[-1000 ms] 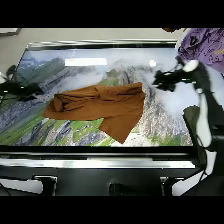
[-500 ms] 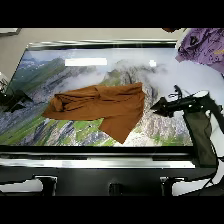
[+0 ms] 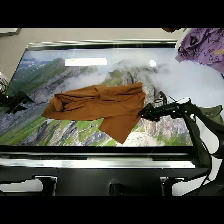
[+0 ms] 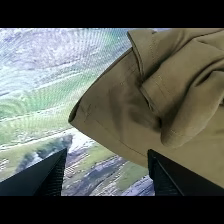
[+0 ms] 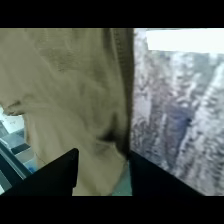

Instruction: Fold the clothes and pants, and hang the long-sleeved shirts on hangers.

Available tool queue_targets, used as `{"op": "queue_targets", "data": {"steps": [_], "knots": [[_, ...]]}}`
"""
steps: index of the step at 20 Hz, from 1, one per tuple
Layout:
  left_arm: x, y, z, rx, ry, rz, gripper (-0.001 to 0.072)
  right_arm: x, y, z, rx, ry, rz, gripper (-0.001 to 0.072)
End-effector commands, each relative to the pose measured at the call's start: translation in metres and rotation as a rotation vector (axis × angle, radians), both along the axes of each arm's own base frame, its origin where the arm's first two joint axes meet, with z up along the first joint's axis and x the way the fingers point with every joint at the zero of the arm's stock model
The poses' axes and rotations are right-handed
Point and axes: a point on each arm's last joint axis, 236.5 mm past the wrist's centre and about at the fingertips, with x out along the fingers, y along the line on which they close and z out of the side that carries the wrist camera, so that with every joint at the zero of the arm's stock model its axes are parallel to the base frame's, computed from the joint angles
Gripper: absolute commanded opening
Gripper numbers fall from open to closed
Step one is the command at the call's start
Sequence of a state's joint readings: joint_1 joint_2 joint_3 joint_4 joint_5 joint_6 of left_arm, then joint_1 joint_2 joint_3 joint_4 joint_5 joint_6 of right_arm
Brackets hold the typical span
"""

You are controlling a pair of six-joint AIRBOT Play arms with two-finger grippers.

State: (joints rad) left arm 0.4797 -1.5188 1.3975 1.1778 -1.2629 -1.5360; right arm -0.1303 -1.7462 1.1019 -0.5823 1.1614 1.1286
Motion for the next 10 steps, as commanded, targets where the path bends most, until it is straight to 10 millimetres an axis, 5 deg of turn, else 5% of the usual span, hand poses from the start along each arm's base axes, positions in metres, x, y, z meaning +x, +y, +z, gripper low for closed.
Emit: {"op": "queue_targets", "data": {"steps": [1,2,4,10], "knots": [[0.000,0.000,0.000,-0.001,0.001,0.000,0.0565,0.003,0.008,-0.011,-0.030,-0.013,0.004,0.0348],[-0.003,-0.002,-0.001,-0.008,0.012,-0.003,0.0565,0.002,0.011,-0.013,-0.038,-0.008,0.009,0.0314],[-0.008,-0.004,-0.005,-0.019,0.033,-0.009,0.0565,0.000,0.013,-0.016,-0.048,-0.004,0.017,0.0027],[-0.016,0.008,-0.033,-0.183,-0.058,0.079,0.0565,0.010,0.006,0.001,-0.058,-0.046,-0.016,0.0024]]}}
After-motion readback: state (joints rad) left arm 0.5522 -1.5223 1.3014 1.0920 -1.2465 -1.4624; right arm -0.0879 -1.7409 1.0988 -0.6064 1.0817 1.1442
